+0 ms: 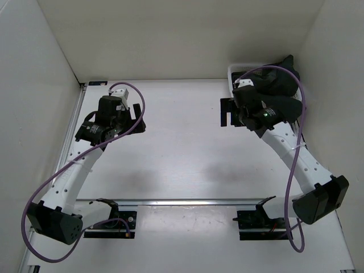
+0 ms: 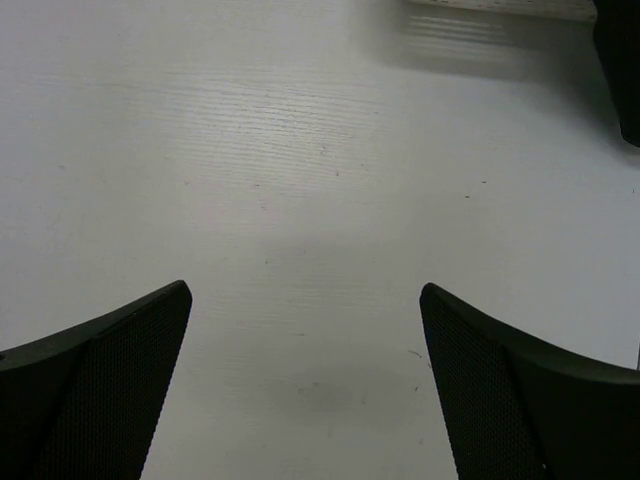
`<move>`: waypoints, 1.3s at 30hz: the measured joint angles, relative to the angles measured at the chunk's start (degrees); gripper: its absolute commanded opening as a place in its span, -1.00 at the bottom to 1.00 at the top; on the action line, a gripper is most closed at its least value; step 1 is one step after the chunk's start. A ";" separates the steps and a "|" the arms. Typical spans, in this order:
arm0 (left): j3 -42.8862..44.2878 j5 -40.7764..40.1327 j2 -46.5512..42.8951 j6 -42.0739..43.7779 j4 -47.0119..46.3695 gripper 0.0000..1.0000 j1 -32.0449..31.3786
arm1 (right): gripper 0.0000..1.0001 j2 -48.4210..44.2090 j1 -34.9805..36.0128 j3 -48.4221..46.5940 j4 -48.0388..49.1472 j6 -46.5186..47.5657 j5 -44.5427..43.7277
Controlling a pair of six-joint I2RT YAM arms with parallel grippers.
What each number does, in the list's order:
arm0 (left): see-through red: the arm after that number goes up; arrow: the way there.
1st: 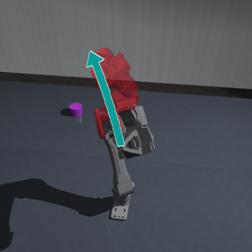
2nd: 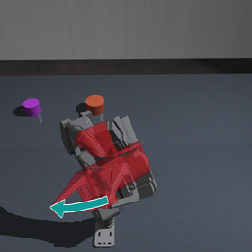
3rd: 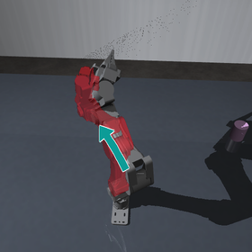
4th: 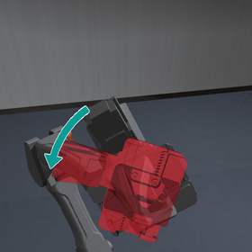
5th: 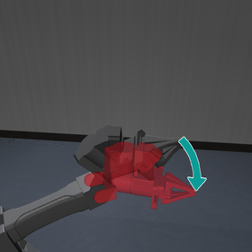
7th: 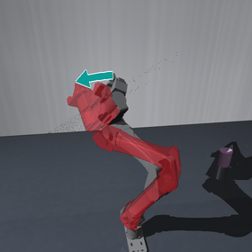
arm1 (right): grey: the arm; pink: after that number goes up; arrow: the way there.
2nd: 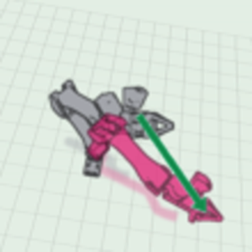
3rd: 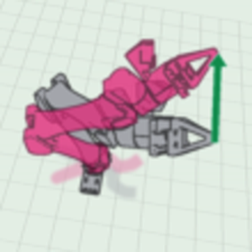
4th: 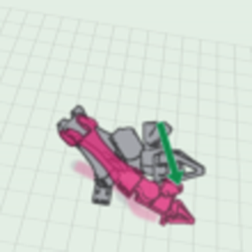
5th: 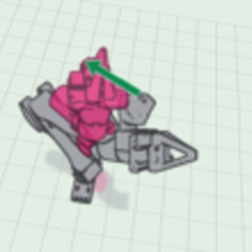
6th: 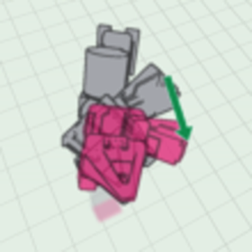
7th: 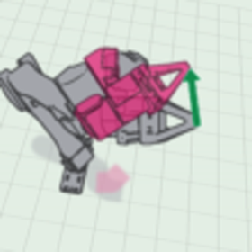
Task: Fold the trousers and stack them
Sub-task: Grab the trousers from the pile
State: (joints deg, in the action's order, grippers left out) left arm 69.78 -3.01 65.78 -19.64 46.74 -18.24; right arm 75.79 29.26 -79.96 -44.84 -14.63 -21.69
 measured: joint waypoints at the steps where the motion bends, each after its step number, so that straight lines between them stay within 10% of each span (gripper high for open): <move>1: 0.00 0.00 -0.09 0.00 -0.09 1.00 0.00 | 1.00 0.42 0.00 0.00 0.00 -0.15 -0.39; 10: 0.00 0.00 -0.44 -0.33 -0.50 1.00 0.00 | 1.00 1.18 -2.05 0.00 -0.57 -1.99 -4.46; 18: -0.87 -1.33 -0.35 -1.44 -0.87 1.00 0.00 | 0.69 4.28 -23.26 -4.48 -0.72 -2.75 2.75; 29: -1.05 -4.39 3.17 -4.44 -1.73 1.00 -0.37 | 1.00 44.89 -35.41 -52.15 -3.37 -4.39 13.57; 34: -1.05 -6.91 3.30 -6.19 -1.79 1.00 -0.37 | 1.00 56.22 -37.79 -57.57 -4.26 -6.27 18.88; 39: -1.05 -7.78 3.76 -7.02 -1.81 1.00 -0.37 | 0.52 60.35 -39.65 -57.57 -0.26 -8.20 24.13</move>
State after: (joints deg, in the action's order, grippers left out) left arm 68.73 -10.79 69.54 -26.65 44.93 -18.61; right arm 136.14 -10.39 -137.53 -45.10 -22.83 2.44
